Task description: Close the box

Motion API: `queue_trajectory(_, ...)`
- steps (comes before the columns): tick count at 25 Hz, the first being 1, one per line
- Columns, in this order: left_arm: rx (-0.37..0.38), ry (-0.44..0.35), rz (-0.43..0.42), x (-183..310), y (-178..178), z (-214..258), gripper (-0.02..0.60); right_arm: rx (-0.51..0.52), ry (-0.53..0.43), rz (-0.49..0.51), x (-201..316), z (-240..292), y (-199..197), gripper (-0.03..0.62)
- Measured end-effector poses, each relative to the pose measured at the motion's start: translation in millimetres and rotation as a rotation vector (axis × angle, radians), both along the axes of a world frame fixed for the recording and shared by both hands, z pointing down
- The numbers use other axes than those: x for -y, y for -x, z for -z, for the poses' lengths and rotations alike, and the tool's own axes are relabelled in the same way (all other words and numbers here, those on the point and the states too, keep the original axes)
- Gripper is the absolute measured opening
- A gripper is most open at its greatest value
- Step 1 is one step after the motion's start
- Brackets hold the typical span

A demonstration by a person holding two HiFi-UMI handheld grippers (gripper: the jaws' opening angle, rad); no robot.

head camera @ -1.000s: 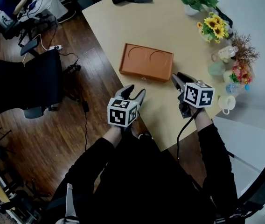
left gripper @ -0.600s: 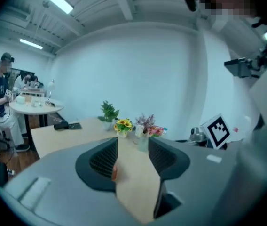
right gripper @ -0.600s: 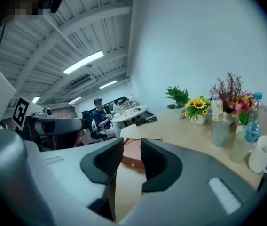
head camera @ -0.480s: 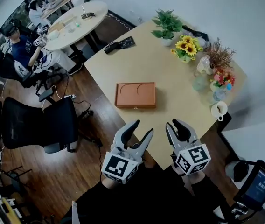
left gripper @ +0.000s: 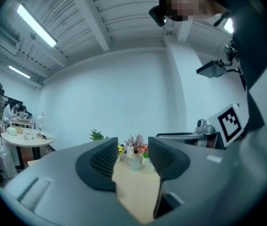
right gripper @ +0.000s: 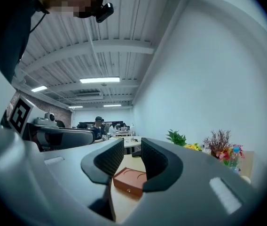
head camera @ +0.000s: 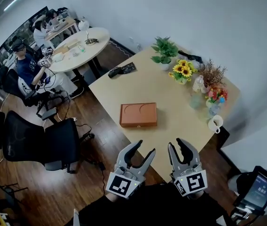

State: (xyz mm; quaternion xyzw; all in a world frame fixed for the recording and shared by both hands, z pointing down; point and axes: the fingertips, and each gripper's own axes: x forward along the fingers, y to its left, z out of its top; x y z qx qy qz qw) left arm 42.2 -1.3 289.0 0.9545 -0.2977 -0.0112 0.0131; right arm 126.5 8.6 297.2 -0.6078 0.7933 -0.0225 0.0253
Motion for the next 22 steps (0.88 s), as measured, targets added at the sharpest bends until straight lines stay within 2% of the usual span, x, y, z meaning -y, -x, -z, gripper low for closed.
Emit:
queue_trajectory(7,-0.026,-0.006,-0.023,-14,27,14,0.184,-0.082,-0.044,0.016,-17,24,38,0.100)
queue_trajectory(13,-0.009,0.001,-0.032,-11,24,11,0.184,-0.091,-0.034,0.022,-15,24,40,0.096)
queue_trajectory(18,0.013,0.015,-0.039,-4,6,-2,0.186,-0.083,-0.022,0.025,-5,11,25,0.093)
queue_trajectory(22,0.017,0.019,-0.052,-13,15,1,0.185,-0.082,-0.016,0.021,-13,15,36,0.089)
